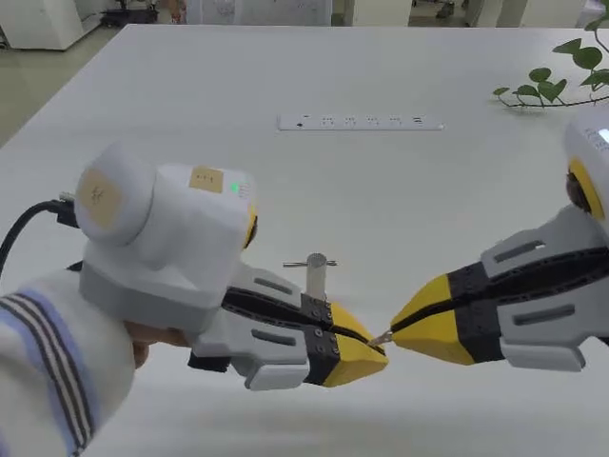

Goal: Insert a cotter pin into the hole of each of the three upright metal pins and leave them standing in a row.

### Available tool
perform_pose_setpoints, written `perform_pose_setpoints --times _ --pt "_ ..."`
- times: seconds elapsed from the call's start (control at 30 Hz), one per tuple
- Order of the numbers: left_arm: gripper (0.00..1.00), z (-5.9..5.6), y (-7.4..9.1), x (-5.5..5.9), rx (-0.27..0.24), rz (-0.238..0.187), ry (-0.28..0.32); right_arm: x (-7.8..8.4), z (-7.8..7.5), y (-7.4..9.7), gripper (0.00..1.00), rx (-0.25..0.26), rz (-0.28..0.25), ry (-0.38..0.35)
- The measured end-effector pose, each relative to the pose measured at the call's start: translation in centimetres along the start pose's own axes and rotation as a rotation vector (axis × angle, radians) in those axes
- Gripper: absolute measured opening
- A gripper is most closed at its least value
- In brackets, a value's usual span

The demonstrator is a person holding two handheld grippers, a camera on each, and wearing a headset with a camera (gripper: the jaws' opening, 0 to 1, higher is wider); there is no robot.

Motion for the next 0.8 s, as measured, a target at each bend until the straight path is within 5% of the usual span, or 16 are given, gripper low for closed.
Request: perform_pose_setpoints --times 0.43,0.53,0.8 --pt "0.00 -0.8 -0.4 0.8 0.022 0.066 -0.038 0.2 1.5 -0.7 0.05 -0.058 0.020 0.040" --pt "0.00 -1.0 -0.5 0.5 0.030 0.054 -0.034 0.8 1.9 -1.1 0.05 -0.076 0.056 0.060" --pt "0.00 -1.1 -1.0 0.9 0.037 0.104 -0.050 1.3 2.2 -1.3 0.05 -0.108 0.097 0.070"
Point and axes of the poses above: the centre of the closed fingertips' face, and the gripper's own axes: y roughly backward along the fingers, z roughly to its left, x roughly out of its underside, the point moved 1 cm from there along y, roughly backward along the fingers, and after that the axes turned 9 degrees about y, right-handed, at the moved point
